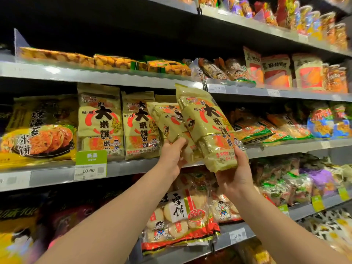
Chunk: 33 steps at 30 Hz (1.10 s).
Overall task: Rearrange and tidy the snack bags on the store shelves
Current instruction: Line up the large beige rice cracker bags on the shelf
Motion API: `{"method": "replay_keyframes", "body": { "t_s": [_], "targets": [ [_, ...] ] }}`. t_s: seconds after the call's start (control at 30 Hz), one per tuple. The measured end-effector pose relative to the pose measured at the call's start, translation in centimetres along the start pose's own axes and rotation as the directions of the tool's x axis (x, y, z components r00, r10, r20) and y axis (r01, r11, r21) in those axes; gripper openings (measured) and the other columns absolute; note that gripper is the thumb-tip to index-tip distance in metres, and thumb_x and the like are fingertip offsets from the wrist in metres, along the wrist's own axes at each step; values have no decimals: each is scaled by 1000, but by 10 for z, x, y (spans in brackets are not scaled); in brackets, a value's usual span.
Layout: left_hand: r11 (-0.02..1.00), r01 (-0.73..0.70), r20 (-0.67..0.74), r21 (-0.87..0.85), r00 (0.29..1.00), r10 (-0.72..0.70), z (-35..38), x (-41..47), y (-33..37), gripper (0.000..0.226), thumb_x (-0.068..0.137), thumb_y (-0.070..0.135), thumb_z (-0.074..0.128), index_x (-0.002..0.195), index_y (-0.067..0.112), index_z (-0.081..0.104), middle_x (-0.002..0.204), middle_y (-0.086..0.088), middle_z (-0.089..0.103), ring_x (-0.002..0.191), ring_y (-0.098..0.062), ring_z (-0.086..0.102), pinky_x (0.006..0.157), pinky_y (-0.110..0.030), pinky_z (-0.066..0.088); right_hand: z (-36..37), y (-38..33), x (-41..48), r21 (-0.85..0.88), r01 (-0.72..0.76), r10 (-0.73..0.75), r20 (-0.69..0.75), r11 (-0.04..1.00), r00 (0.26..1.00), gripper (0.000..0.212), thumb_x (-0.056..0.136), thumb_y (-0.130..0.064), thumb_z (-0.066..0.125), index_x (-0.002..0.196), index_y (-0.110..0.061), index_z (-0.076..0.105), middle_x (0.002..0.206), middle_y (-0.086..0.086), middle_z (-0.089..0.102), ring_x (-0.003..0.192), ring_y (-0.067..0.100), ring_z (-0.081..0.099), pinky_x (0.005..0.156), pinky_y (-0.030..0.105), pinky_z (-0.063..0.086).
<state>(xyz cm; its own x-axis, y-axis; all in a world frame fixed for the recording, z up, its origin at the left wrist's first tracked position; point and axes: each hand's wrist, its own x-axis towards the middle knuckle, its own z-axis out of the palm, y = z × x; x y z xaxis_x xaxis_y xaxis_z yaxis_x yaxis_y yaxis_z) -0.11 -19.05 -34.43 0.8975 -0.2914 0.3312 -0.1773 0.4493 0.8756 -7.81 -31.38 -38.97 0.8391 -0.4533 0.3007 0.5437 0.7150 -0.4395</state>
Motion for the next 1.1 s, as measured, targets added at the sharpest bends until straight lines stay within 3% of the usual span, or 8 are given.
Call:
{"method": "replay_keyframes", "body": {
  "t_s": [0.13, 0.2, 0.37, 0.53, 0.7, 0.87, 0.97, 1.1],
  "targets": [
    [998, 36, -55, -45, 998, -38, -26, -9, 13, 22, 84, 7, 57, 104, 13, 48, 80, -5, 54, 59, -18, 55, 64, -36, 51, 9, 3, -1, -10, 8, -8, -29, 1000, 1000, 21, 84, -30, 66, 98, -14, 63, 78, 3, 75, 69, 16, 73, 66, 34, 60],
    [998, 40, -87, -52, 995, -44, -44, -11, 20, 33, 81, 6, 57, 112, 12, 50, 84, -5, 55, 68, -22, 57, 69, -39, 54, 13, 11, 1, -10, -10, 10, -40, 1000, 999, 23, 84, -29, 67, 102, -14, 61, 80, 4, 75, 71, 17, 73, 63, 33, 61],
    [1000, -3, -190, 14, 982, 5, -85, -7, 44, 19, 74, -2, 47, 78, 16, 53, 75, -1, 52, 69, -20, 55, 59, -31, 50, 24, 36, 18, 0, -69, 69, -65, 998, 995, 24, 89, -27, 62, 108, -13, 56, 100, 8, 68, 89, 20, 66, 67, 36, 59],
    [989, -46, -287, 141, 954, 85, -94, 1, 65, 27, 78, -7, 39, 60, 13, 35, 57, 1, 34, 47, -15, 39, 38, -15, 37, 43, 52, 51, -94, -88, 74, -145, 992, 987, 29, 89, -23, 63, 113, -12, 53, 95, 4, 66, 81, 14, 63, 63, 27, 47],
    [976, -41, -295, 213, 950, 104, -102, 20, 67, 24, 75, -6, 44, 67, 16, 40, 60, 1, 37, 47, -12, 37, 45, -20, 32, 62, 61, 96, -164, -141, 116, -153, 976, 981, 34, 87, -24, 66, 116, -12, 52, 88, 4, 64, 76, 16, 63, 71, 31, 51],
    [979, -86, -276, 183, 952, 135, -111, 35, 63, 45, 78, -12, 39, 114, 13, 47, 67, -1, 44, 57, -16, 43, 61, -28, 43, 70, 70, 135, -402, -138, -7, -338, 905, 941, 57, 76, -10, 76, 122, -4, 42, 109, 14, 59, 95, 28, 60, 87, 41, 54],
    [976, -101, -295, 193, 943, 156, -112, 36, 61, 31, 78, -12, 39, 88, 17, 45, 60, 1, 39, 50, -13, 38, 51, -25, 30, 69, 76, 140, -607, -134, -140, -382, 783, 913, 71, 76, -7, 75, 130, -5, 29, 112, 15, 51, 102, 30, 56, 81, 33, 49],
    [975, -121, -300, 186, 938, 174, -108, 34, 57, 26, 80, -12, 39, 100, 3, 48, 60, 2, 39, 48, -10, 42, 47, -23, 33, 64, 85, 138, -955, 50, -310, -44, 291, 950, 47, 87, -23, 63, 125, -20, 37, 103, 2, 59, 87, 23, 57, 72, 35, 48]
  ]
}}
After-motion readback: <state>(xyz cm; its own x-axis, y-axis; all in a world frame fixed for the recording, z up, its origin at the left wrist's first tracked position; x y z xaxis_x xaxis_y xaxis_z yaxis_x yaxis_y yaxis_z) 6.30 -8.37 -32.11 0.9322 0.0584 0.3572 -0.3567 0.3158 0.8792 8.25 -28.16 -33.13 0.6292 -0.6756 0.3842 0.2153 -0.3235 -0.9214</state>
